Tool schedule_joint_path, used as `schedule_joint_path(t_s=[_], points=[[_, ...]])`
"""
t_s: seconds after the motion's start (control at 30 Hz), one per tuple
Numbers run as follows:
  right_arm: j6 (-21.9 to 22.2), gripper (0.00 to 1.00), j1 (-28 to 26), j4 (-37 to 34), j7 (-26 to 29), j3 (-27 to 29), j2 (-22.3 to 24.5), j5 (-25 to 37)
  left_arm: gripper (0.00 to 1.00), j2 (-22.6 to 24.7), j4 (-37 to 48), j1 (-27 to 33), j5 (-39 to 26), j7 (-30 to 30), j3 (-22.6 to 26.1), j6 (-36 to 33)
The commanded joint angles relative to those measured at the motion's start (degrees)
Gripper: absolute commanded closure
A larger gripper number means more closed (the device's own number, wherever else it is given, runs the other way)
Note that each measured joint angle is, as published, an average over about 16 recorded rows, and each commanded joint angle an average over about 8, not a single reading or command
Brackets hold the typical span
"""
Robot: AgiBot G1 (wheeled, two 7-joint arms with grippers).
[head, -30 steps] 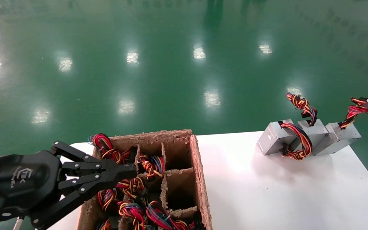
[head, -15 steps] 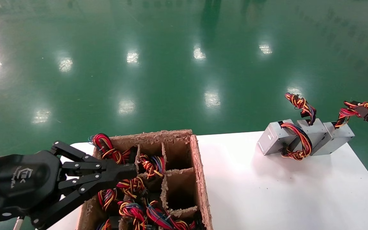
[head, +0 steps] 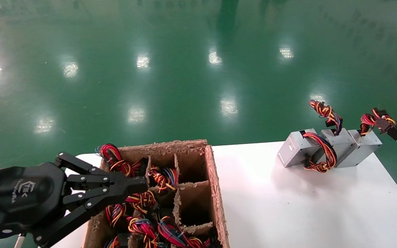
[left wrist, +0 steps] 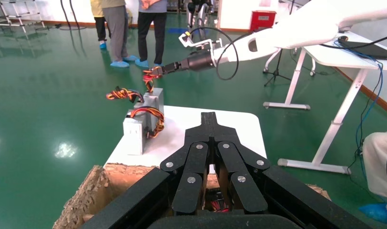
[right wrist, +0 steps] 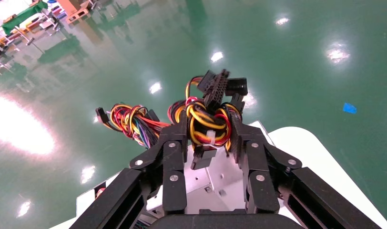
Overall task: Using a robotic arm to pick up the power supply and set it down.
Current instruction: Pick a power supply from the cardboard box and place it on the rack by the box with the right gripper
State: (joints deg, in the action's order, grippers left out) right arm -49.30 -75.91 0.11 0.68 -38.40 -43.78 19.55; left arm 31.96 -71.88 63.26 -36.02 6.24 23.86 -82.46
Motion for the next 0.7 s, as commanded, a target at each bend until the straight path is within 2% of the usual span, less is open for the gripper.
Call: schedule_joint_path(t_s=[0.03, 0.7], points=[[-0.01, 0.00, -0.02, -0.04, 0.12, -0.06, -0.01, 0.09, 1.00, 0.00, 0.00, 0.00, 0.00, 0.00, 0.00, 0.00], [-0.37, 0.00, -0.22, 0.01, 0.50, -0.33, 1.10, 0.44, 1.00, 0.00, 0.00, 0.00, 0.00, 0.00, 0.00, 0.00]])
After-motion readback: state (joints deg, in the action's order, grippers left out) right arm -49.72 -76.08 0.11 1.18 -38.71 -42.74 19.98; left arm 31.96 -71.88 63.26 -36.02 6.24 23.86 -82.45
